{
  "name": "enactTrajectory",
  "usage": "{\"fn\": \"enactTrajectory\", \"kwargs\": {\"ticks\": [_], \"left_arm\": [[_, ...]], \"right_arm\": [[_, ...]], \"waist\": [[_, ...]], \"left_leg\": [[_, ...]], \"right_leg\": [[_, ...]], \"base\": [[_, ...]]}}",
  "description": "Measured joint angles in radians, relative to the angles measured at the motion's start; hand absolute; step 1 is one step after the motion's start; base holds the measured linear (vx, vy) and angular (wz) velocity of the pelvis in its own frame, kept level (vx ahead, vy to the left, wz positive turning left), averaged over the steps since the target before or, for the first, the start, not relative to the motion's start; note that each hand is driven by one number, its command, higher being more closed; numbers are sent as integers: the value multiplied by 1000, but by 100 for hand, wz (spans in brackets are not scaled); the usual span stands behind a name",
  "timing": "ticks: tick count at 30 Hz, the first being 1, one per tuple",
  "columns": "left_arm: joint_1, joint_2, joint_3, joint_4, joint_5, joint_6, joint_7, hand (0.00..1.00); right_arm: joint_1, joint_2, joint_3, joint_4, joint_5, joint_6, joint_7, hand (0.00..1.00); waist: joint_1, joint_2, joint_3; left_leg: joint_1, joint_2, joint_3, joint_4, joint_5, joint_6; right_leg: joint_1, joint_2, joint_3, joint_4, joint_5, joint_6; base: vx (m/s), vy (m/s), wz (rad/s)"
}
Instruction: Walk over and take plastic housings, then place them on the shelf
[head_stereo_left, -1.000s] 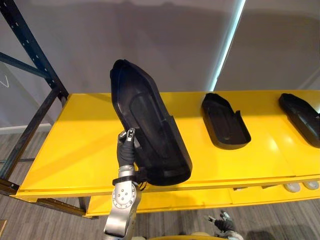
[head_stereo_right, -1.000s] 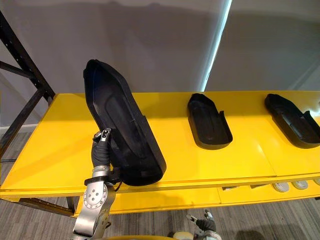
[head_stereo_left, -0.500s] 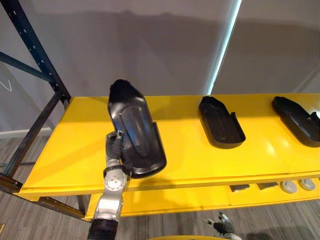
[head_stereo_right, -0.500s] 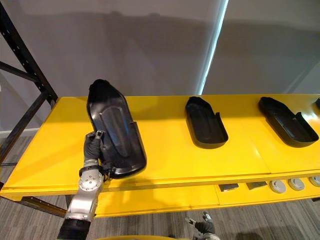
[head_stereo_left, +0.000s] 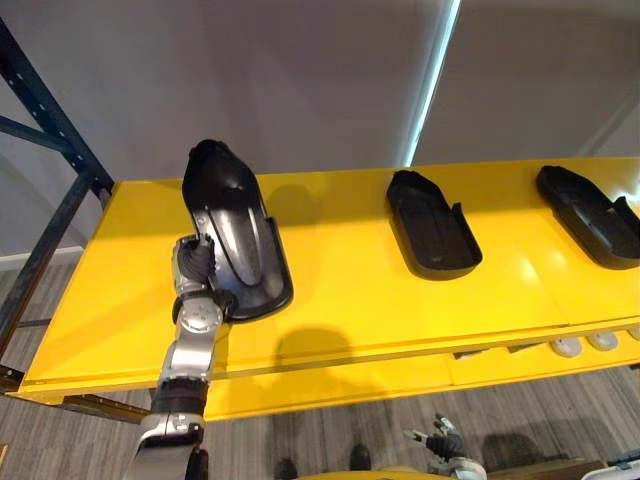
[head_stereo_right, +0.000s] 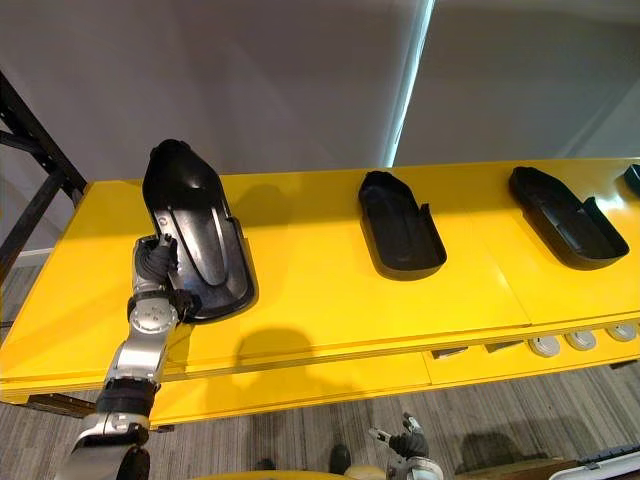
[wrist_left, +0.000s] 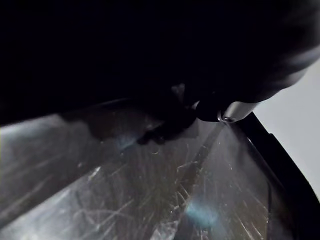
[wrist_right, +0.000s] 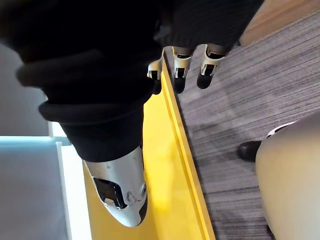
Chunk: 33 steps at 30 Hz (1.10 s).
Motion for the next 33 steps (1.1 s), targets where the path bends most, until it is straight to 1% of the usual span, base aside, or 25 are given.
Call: {"fn": "enactTrajectory", "kwargs": {"ticks": [3,4,5,10,18,20,22,25,28,30,32,33], "left_arm": [[-46,19,0,36,34,11,-2,0],[-49,30,0,44,41,20,-6,0],[-60,34,1,71,48,22,-13,0],[-104,36,3,103,47,23,-18,0],[-107,30,12,117,48,34,-21,0],[-102,25,13,103,48,35,-19,0],[-85,12,13,48,48,36,-15,0],[-9,-26,2,-165,47,23,22,0],[52,-52,-28,-339,48,-20,46,0],[102,-66,-50,-448,53,-45,49,0],[158,-98,-67,-543,64,-68,50,0],[213,-121,-93,-610,66,-83,50,0]], "right_arm": [[-16,0,0,3,-1,1,1,0],[-21,1,1,2,-2,1,1,0],[-22,0,1,2,-2,1,1,0],[-24,0,1,2,-2,1,1,0],[-27,-1,0,1,-2,-3,3,0],[-26,-1,0,1,-2,-3,13,0],[-26,-1,1,1,-2,-3,20,0],[-27,-1,1,1,0,-5,20,0],[-27,-1,1,4,1,-7,20,0],[-26,-1,1,17,2,-11,20,0],[-26,-2,1,20,3,-12,20,0],[-26,-3,1,22,3,-12,20,0]], "waist": [[-11,0,20],[-19,0,25],[-18,0,29],[-19,-1,32],[-19,-2,43],[-18,-2,44],[-18,-3,44],[-18,-3,44],[-16,-2,44],[-13,-2,44],[0,-2,44],[8,-1,45]], "left_leg": [[-6,0,3,1,0,0],[-9,0,5,1,0,0],[-9,1,15,1,-1,0],[-14,2,25,1,-1,0],[-5,2,24,0,-1,0],[-4,2,21,0,-1,0],[-4,2,20,0,0,0],[-4,2,15,-1,0,0],[1,2,-3,-1,0,0],[5,3,-8,1,0,0],[3,4,-13,0,-1,0],[-2,7,-16,-2,-1,0]], "right_leg": [[-8,7,6,0,0,-1],[-13,7,12,0,1,-2],[-18,9,25,0,3,-4],[-32,11,43,0,9,-10],[-26,11,51,0,20,-10],[-25,10,50,0,21,-9],[-25,9,50,0,21,-8],[-22,8,45,-1,20,-8],[-6,10,28,-9,20,-7],[2,5,29,-12,20,-7],[4,4,27,-13,19,-5],[5,4,27,-13,18,-4]], "base": [[49,-3,-7],[39,14,-19],[47,16,-22],[22,9,-14],[-17,13,-3],[0,0,0],[0,0,0],[23,9,4],[31,7,16],[11,25,12],[-9,19,6],[-15,3,6]]}}
